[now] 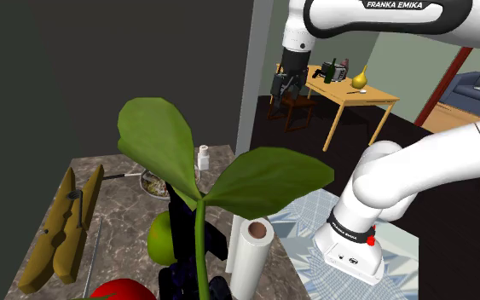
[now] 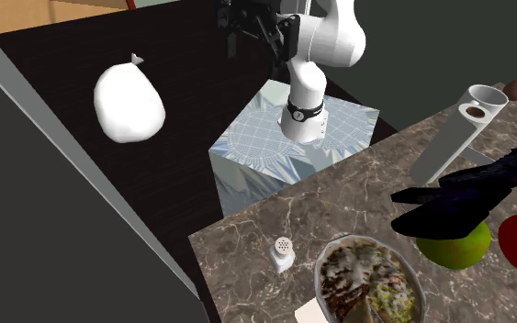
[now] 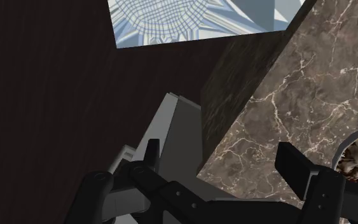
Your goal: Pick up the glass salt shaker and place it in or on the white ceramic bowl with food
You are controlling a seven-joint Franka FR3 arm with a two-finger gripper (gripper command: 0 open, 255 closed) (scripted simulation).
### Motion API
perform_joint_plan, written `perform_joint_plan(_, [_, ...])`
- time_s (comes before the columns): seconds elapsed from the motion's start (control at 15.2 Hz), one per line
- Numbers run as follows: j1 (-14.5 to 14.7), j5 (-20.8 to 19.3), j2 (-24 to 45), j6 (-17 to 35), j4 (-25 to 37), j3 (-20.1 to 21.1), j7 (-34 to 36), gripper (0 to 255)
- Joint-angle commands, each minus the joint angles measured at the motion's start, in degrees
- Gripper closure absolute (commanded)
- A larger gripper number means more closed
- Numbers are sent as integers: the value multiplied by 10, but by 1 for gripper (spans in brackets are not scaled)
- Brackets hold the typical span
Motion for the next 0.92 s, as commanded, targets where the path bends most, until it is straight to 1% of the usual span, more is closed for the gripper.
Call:
perform_joint_plan(0.0, [0, 0, 0, 0, 0, 0, 0, 0])
perform_joint_plan(0.4, [20, 29, 101, 86, 7, 22, 29, 0])
perform_joint_plan(0.86, [40, 55, 235, 173, 47, 48, 56, 0])
